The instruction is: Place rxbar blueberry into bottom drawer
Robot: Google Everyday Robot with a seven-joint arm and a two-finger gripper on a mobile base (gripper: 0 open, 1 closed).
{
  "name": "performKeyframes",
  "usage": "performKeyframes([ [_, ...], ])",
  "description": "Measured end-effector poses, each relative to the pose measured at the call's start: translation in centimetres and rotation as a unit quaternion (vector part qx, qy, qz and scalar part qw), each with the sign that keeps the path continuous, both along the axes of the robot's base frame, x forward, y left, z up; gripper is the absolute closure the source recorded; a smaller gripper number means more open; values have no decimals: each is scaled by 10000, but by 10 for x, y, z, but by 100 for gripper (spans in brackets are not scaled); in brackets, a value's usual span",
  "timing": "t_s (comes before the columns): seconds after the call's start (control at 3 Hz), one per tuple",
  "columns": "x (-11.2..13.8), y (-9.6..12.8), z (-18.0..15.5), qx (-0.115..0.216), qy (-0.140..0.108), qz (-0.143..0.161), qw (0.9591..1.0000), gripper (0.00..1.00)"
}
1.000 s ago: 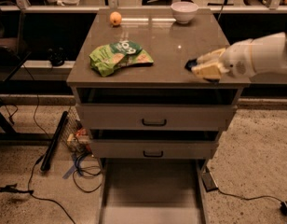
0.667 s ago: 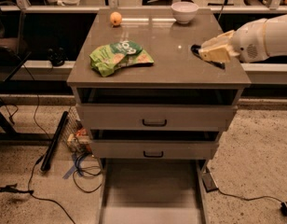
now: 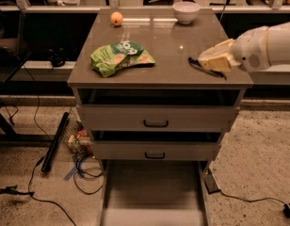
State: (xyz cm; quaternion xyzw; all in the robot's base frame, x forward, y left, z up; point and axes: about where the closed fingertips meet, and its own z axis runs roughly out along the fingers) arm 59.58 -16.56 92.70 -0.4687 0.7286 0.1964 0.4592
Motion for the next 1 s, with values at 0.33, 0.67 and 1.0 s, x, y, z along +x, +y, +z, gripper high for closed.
performKeyframes([
  [0.33,-36,44,-66,244,715,477,9960,100],
  [0.67,-47,54,-87,221,928,591,9937,100],
  [1.0,-45,55,-94,152,1009,598,9930,100],
])
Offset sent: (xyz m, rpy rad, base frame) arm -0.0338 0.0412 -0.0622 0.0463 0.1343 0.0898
